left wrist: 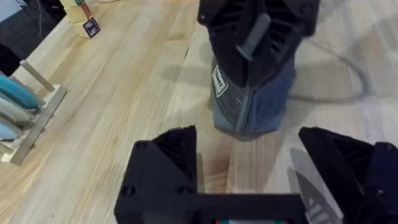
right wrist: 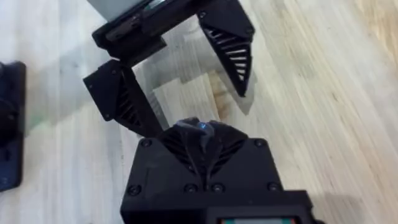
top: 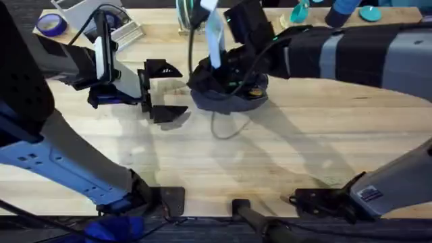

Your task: Unzip the bag, pick up the pens from the table one at a time and place them inside, then zip the bag closed.

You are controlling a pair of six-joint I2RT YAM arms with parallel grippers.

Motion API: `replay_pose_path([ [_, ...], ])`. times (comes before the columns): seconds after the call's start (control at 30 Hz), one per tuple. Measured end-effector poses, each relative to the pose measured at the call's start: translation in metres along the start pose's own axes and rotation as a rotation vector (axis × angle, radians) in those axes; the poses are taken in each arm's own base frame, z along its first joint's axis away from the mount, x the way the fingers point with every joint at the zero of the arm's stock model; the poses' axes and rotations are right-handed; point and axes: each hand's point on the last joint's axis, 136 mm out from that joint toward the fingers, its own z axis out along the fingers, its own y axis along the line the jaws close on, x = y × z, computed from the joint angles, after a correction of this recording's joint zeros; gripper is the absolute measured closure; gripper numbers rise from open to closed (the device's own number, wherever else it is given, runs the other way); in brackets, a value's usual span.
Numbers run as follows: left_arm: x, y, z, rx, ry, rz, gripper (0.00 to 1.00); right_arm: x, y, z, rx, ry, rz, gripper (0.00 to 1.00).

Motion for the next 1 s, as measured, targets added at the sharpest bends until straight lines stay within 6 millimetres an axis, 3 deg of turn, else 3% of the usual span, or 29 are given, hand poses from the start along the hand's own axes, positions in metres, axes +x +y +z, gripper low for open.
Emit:
replay_pose_path([
  [0.2,0.000,0.000,0.000,0.000,0.000,0.000,0.008,0.003,-0.008,-0.012,-0.040,-0.023,0.072,0.970],
  [0.53,0.000,0.000,0.002,0.004,0.000,0.006,0.008,0.002,-0.002,-0.013,-0.078,-0.032,0.088,0.970],
  [1.0,-0.019,-0.009,0.026,0.071,-0.066,-0.025,0.008,0.002,-0.002,-0.013,-0.079,-0.031,0.089,0.970],
])
